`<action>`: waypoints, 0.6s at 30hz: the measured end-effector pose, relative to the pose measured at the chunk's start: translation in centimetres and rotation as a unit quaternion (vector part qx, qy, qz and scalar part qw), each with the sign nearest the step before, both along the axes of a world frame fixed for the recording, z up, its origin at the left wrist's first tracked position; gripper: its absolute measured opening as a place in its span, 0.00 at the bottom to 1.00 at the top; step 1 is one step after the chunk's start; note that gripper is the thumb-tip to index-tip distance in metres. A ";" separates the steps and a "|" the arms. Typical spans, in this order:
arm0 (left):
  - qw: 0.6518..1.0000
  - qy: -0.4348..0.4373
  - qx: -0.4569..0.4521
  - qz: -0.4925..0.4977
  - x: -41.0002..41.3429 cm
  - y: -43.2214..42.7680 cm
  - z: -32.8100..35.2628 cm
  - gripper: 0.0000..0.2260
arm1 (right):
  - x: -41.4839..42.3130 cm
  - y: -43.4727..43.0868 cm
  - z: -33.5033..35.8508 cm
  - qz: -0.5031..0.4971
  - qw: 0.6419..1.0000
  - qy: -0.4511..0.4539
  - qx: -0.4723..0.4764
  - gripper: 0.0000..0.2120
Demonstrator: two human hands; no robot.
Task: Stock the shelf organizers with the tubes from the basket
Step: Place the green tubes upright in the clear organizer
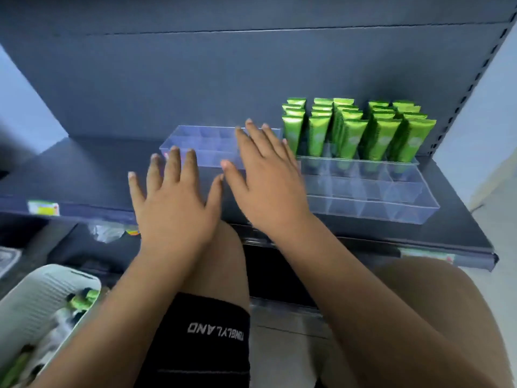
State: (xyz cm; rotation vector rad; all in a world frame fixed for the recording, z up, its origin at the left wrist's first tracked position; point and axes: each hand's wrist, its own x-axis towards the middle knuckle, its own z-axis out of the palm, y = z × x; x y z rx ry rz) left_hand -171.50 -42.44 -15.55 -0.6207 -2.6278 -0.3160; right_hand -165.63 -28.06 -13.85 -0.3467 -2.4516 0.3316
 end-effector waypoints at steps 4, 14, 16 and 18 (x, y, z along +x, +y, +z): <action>0.993 -0.004 0.020 0.118 -1.2 -10.0 -1.0 0.34 | -4.5 -9.3 -1.3 0.107 0.993 -0.044 -0.020 0.31; 0.936 -0.112 -0.008 0.334 -0.4 -30.7 -8.7 0.31 | -10.9 -29.7 -8.4 0.332 0.923 -0.193 0.028 0.32; 0.920 -0.142 0.001 0.365 -0.2 -33.1 -10.7 0.31 | -11.5 -32.4 -10.9 0.370 0.895 -0.247 0.013 0.31; 0.910 -0.153 0.004 0.386 -0.2 -35.0 -12.9 0.30 | -12.0 -34.2 -13.4 0.377 0.878 -0.295 0.001 0.27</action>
